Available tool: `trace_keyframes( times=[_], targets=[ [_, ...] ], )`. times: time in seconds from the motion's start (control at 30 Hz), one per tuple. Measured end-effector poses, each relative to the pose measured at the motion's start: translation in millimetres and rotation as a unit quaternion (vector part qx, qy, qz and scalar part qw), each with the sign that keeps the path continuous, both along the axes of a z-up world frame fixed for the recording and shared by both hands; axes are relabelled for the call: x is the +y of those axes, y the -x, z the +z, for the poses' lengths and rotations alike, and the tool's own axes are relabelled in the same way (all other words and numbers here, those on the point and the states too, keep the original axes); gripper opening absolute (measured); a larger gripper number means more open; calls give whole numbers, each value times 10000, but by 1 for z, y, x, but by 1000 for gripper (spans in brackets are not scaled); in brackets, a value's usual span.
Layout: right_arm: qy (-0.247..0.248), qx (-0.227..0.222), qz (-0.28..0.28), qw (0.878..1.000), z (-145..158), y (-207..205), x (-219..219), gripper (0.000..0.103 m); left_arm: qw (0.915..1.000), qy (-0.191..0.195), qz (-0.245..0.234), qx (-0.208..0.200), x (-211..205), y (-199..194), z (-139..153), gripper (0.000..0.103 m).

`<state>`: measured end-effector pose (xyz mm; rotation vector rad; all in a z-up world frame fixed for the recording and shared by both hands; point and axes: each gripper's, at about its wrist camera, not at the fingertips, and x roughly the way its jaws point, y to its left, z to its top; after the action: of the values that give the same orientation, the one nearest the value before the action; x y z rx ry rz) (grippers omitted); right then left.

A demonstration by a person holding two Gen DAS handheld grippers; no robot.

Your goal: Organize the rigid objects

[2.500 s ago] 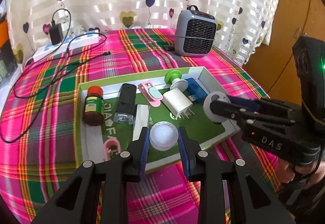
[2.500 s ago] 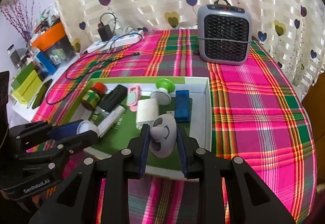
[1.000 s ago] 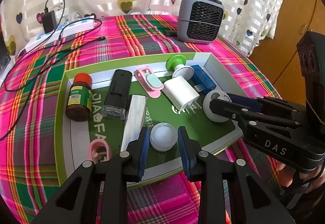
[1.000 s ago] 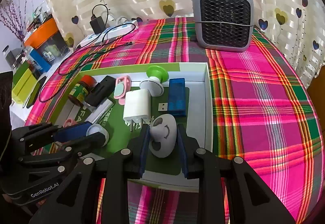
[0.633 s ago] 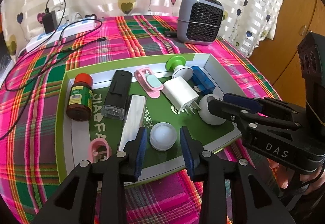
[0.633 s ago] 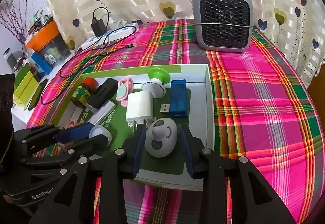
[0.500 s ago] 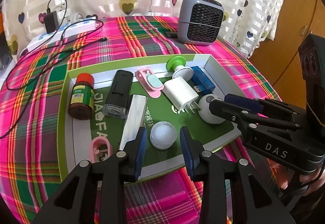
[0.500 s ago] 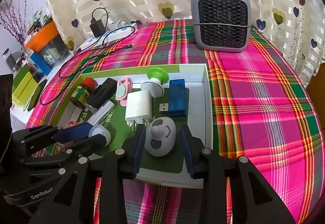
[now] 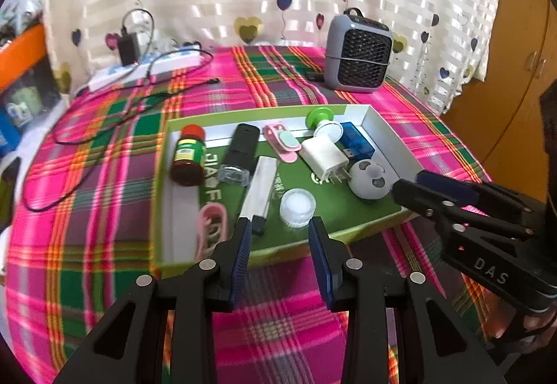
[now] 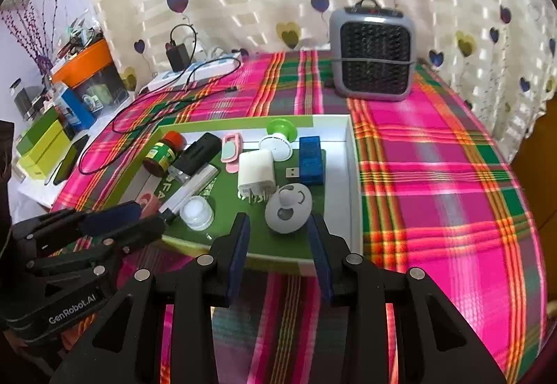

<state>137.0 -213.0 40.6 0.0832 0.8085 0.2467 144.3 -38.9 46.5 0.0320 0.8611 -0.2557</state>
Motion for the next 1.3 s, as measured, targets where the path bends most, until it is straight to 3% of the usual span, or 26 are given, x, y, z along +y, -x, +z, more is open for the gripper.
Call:
trace_keyframes(
  times=[0.3,0.4,0.47,0.67,1.3],
  targets=[
    [191,-106,-96,9997,3,32,5,36,9987,-338,257,-297,5,39,4,33],
    [279,-9,-86,9996,-4,38,8,36,9992,-230,317,-129,9,46,-4,33],
    [387,42,-75,9992,-9,42,11,36,9982,-462,374,-126,8,52,-12,33],
    [457,199,-113,9987,-22,50,12,36,9979,-511,394,85,8,64,-29,33],
    [755,360,-328,9960,-36,59,13,36,9950,-480,836,247,9,64,-36,33]
  ],
)
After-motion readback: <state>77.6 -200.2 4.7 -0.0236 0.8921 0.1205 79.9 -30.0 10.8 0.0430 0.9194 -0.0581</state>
